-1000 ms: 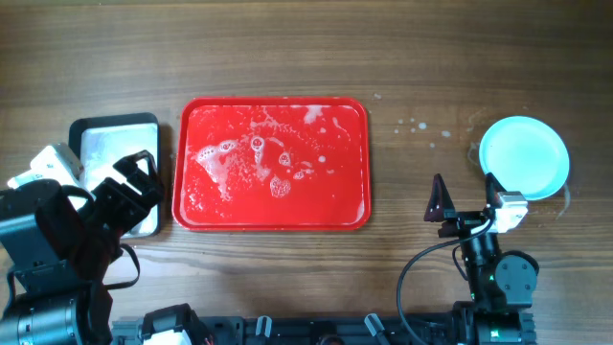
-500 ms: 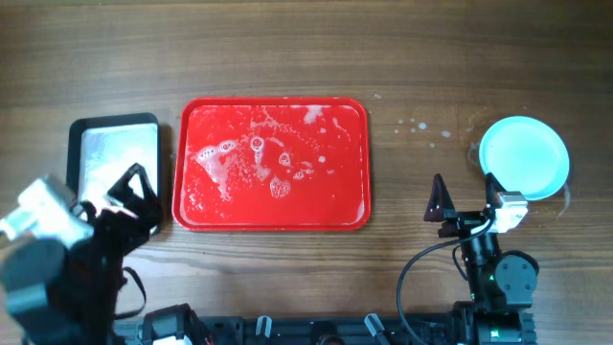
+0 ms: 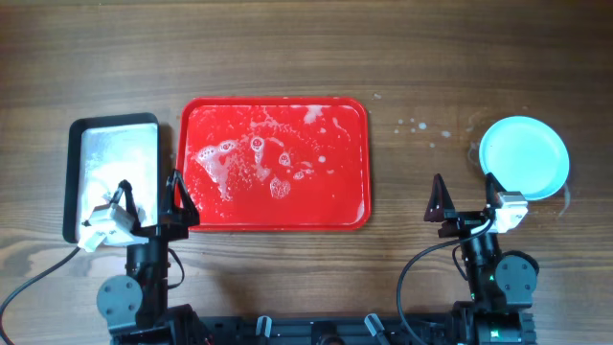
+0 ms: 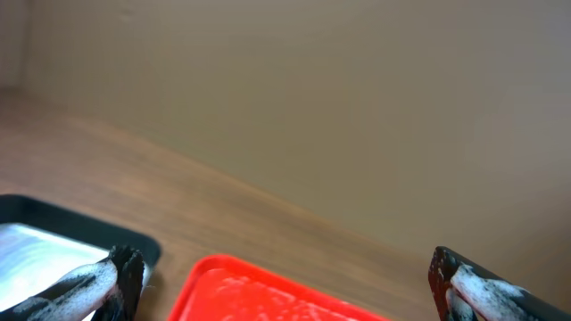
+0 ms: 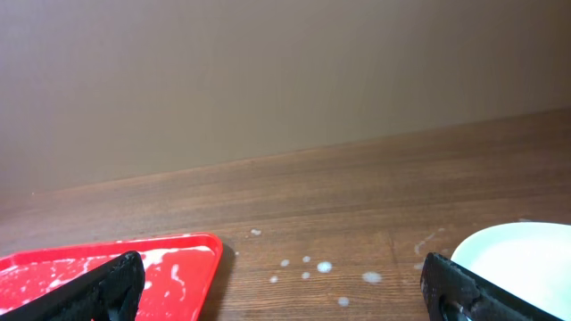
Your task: Clean dirty plates on tray and stack at the side
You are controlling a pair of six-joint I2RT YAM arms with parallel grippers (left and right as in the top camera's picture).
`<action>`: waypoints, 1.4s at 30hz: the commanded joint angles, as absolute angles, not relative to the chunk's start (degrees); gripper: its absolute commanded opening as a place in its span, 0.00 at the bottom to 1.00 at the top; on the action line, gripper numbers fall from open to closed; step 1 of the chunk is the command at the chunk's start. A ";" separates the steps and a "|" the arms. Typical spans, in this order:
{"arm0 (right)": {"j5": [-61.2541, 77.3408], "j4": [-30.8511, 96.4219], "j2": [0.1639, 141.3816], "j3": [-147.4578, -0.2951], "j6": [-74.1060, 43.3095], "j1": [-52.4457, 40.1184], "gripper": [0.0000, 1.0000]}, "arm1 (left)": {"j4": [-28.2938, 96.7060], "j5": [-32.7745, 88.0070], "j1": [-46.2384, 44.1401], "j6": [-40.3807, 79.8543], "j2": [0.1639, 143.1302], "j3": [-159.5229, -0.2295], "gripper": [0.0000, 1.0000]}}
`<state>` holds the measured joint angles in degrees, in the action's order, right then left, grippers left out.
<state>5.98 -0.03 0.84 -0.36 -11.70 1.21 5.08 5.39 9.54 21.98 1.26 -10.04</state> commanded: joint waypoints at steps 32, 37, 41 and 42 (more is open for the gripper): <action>6.07 -0.34 0.21 -0.30 -12.16 1.50 1.00 | 4.19 0.14 9.26 13.69 0.34 -0.34 1.00; 6.07 -0.34 0.21 -0.30 -12.19 1.50 1.00 | 4.19 0.14 9.26 13.69 0.38 -0.34 1.00; 6.07 -0.34 0.21 -0.30 -12.16 1.50 1.00 | 4.19 0.14 9.26 13.72 0.38 -0.34 1.00; 6.07 -0.34 0.21 -0.30 -12.16 1.50 1.00 | 4.21 0.14 9.26 13.69 0.38 -0.34 1.00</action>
<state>5.98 -0.01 0.84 -0.36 -11.70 1.21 4.23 0.69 9.47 15.07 0.80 -0.69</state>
